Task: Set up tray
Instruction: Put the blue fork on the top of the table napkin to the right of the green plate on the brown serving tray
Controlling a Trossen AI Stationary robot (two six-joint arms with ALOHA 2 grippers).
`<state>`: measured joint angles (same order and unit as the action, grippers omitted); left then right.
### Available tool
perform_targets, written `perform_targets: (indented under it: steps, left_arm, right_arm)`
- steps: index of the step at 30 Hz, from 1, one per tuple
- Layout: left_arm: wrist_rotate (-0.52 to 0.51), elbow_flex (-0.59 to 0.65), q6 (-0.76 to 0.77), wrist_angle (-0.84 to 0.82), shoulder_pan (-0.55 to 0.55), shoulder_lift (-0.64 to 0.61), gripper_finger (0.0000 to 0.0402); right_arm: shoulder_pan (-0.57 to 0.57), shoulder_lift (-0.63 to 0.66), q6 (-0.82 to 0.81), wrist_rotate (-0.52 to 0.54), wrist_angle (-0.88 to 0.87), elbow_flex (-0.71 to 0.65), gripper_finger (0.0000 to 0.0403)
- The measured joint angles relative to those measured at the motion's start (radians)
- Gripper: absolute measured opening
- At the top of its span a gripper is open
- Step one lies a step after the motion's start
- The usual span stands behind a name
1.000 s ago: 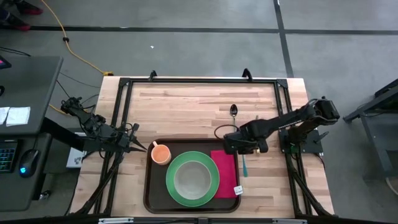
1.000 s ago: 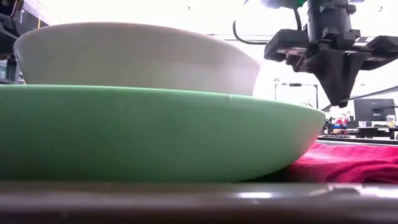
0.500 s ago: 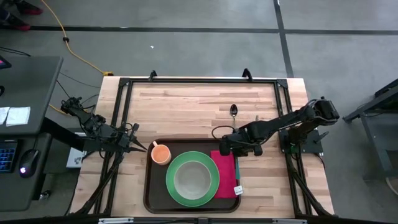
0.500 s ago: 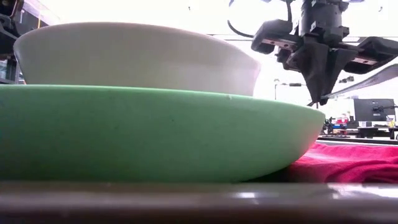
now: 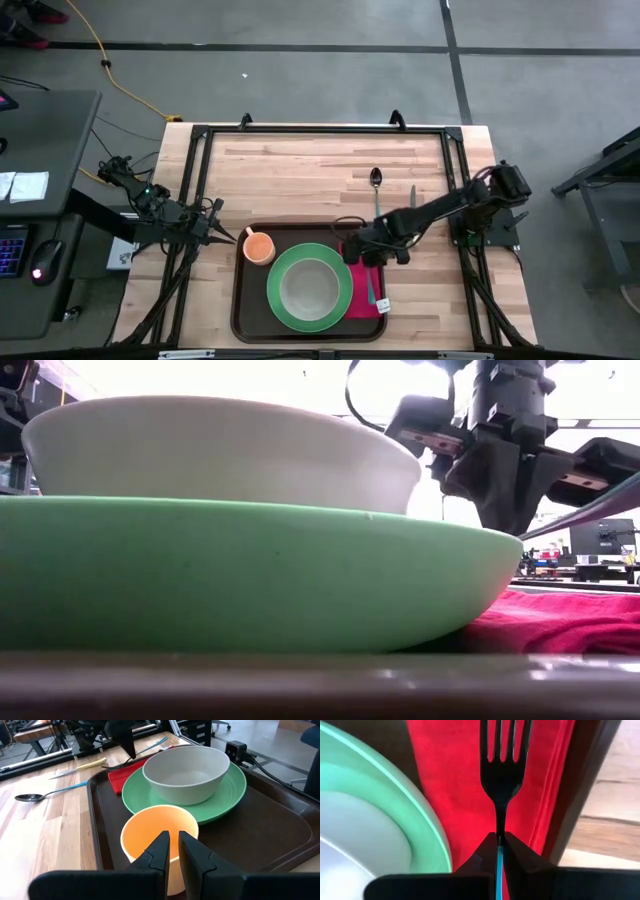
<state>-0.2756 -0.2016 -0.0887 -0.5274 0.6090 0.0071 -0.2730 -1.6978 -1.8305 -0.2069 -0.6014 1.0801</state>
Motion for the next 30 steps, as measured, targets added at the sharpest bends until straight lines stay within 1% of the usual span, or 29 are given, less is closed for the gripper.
perform_targets:
  steps: [7,17,30]
  left_arm:
    - [0.0,0.0,0.005,0.0,0.0,0.0,0.0072]
    - [0.0,0.0,0.007,0.0,0.0,0.0,0.0072]
    - [0.001,0.0,0.008,0.001,0.0,0.0,0.0072]
  right_arm:
    - [-0.026,-0.004,-0.025,0.041,-0.029,0.051,0.0]
    - [-0.024,-0.117,0.035,0.024,-0.034,0.123,0.0]
    - [-0.031,-0.136,0.033,0.043,-0.075,0.122,0.0]
